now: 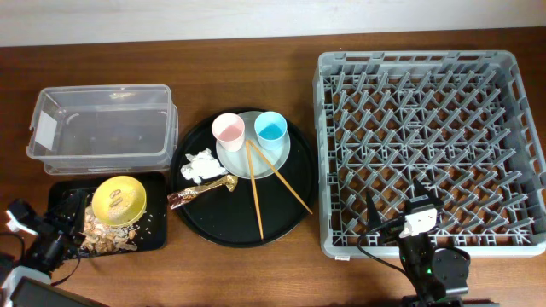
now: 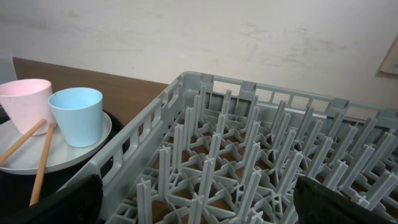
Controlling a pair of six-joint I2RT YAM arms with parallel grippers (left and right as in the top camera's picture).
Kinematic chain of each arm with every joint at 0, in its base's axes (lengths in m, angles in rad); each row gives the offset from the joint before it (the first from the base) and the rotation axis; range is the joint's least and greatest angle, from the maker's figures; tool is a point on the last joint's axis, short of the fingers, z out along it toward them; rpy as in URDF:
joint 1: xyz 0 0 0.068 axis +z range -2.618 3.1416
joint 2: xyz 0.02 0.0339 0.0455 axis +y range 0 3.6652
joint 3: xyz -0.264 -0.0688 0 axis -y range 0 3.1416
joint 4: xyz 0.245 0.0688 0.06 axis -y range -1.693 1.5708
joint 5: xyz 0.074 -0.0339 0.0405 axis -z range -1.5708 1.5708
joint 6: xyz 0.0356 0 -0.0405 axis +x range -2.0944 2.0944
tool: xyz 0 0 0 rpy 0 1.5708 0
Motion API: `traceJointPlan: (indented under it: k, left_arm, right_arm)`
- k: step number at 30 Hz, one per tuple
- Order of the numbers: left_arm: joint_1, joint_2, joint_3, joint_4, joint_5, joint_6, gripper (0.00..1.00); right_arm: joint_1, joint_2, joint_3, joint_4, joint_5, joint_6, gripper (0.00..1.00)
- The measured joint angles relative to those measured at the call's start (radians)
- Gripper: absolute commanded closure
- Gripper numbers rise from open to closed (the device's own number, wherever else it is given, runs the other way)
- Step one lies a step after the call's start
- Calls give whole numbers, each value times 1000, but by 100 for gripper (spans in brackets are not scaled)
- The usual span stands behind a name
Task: Sort waste into correct bins and load items into the dishwasher rack
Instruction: 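Shake the inverted yellow bowl to empty shells onto the black tray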
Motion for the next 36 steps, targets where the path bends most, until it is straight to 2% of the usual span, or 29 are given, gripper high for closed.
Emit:
traceJointPlan:
  k: [4,8,12,14,17,20,24,30,36]
  left_arm:
    - [-63,-138,0,-3,-49,-10,84]
    - [-204,-356,19,-53,-189,-48,82]
    - [-454,-539,122,-336,-548,-45,81]
    - [-612,-564,172,-460,-804,-30,78]
    - [-766,-545,186,-518,-1052,-9,72]
    - [-914,-461,187,-548,-1313,6,72]
    - [-995,-335,187,-544,-1527,17,72]
    - [-1004,-164,187,-507,-1691,18,72]
    - [-1004,-73,187,-463,-1756,18,72]
  right_arm:
    - [0,0,0,0,0,0,2]
    - [0,0,0,0,0,0,2]
    - [0,0,0,0,0,0,2]
    - [0,0,0,0,0,0,2]
    - [0,0,0,0,0,0,2]
    - [0,0,0,0,0,0,2]
    - [0,0,0,0,0,1,2]
    - [0,0,0,0,0,1,2]
    - [0,0,0,0,0,1,2]
